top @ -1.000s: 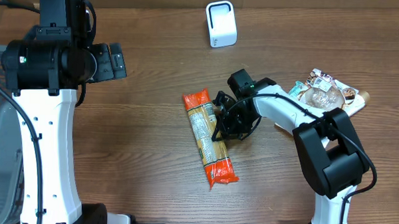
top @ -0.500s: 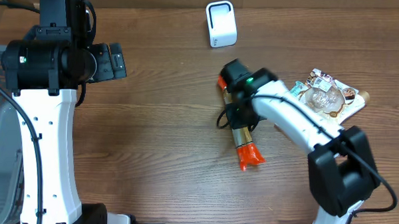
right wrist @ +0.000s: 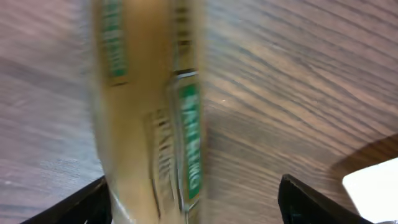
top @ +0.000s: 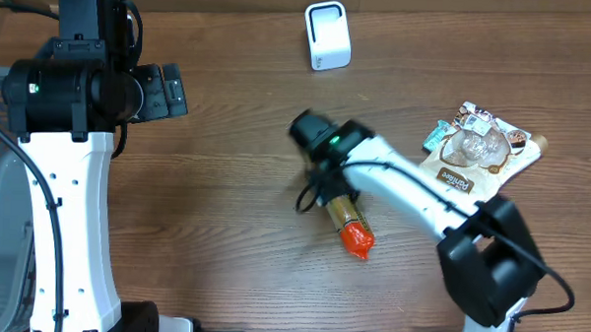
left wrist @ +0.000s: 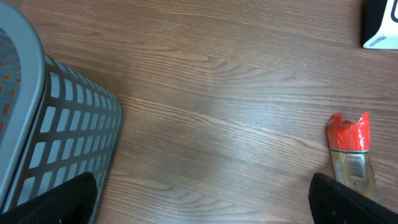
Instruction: Scan the item barcode
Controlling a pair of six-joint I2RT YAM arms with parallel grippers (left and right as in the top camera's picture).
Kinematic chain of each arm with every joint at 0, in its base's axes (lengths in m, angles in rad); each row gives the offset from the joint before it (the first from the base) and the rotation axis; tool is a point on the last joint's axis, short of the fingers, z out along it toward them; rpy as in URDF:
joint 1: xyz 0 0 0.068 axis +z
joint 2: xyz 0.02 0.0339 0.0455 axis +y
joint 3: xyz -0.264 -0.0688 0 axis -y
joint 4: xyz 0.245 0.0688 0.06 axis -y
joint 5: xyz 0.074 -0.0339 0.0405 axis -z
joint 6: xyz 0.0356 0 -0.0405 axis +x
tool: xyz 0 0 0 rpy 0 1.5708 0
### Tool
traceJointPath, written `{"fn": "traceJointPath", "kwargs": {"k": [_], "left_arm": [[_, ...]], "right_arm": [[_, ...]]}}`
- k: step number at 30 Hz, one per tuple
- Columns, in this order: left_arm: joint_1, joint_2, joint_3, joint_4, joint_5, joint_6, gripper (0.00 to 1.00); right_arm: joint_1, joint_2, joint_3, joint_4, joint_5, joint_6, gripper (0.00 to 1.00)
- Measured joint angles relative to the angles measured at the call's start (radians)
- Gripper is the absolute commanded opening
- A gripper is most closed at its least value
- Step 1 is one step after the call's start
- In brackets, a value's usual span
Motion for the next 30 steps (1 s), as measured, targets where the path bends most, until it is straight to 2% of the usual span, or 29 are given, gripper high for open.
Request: {"fn": "traceJointPath", "kwargs": {"k": [2,7,10,12,15,17,20,22,24,30], "left_arm": [[0.0,0.0,0.0,0.0,0.0,0.0,1.0],[0.0,0.0,0.0,0.0,0.0,0.0,1.0],[0.0,0.0,0.0,0.0,0.0,0.0,1.0],[0.0,0.0,0.0,0.0,0.0,0.0,1.0],[0.0,0.0,0.0,0.0,0.0,0.0,1.0],[0.0,0.0,0.0,0.0,0.0,0.0,1.0],[0.0,0.0,0.0,0.0,0.0,0.0,1.0],[0.0,0.0,0.0,0.0,0.0,0.0,1.0],[0.0,0.0,0.0,0.0,0.0,0.0,1.0],[0.0,0.0,0.0,0.0,0.0,0.0,1.0]], "right_arm": [[-0.056,0.0,0.0,0.008,-0.105,-0.06,0.85],[-0.13,0.0,-0.018,0.047,-0.324,-0.162,0.94],[-0.129,0.0,-0.061,0.085,-0.381,-0.182,0.94],[-0.125,0.001,-0.108,0.118,-0.407,-0.193,0.9],[-0.125,0.003,-0.165,0.164,-0.427,-0.201,0.73],[-0.126,0.006,-0.185,0.185,-0.437,-0.201,0.51],[-0.133,0.008,-0.188,0.191,-0.446,-0.189,0.23],[-0.139,0.008,-0.188,0.193,-0.458,-0.188,0.13],[-0.145,0.005,-0.188,0.195,-0.473,-0.182,0.04],[-0.149,0.006,-0.177,0.168,-0.534,-0.181,0.04]]}}
